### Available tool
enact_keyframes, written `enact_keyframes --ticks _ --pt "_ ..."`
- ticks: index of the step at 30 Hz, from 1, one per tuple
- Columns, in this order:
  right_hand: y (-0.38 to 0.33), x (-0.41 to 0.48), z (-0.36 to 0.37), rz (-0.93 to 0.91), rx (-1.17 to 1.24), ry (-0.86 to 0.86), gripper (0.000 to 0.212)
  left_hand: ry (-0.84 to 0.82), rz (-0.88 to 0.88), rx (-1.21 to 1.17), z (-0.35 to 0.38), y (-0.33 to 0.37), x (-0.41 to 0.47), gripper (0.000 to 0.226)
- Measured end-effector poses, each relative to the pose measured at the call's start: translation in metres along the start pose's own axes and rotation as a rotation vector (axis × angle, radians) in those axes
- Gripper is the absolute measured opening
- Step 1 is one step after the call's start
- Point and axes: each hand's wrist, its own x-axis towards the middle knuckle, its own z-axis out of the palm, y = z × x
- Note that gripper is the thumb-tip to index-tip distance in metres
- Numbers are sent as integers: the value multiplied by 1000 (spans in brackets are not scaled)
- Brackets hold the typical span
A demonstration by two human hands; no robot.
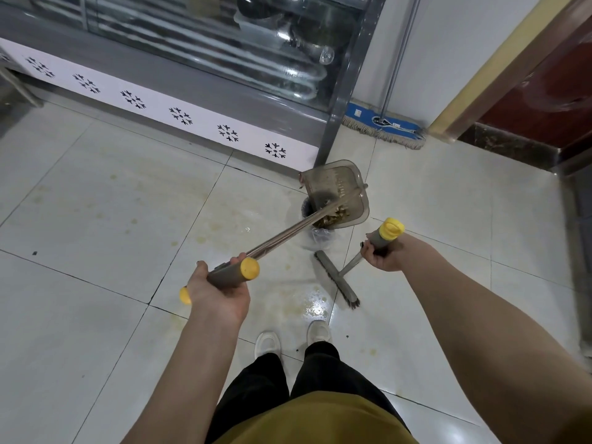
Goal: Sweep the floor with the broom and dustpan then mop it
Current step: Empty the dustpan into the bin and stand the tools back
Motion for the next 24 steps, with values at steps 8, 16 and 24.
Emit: enact_keyframes --ticks 8,16,24 --pt "0 2 0 24 -1 -18 25 -38 -82 -73 1 -19 -11 11" --pt "2 -1 -2 18 9 -32 26 0 -103 -137 -3 -26 -18 22" --pt "4 -1 -7 45 -38 -21 21 -57 -73 -149 -1 -30 -30 11"
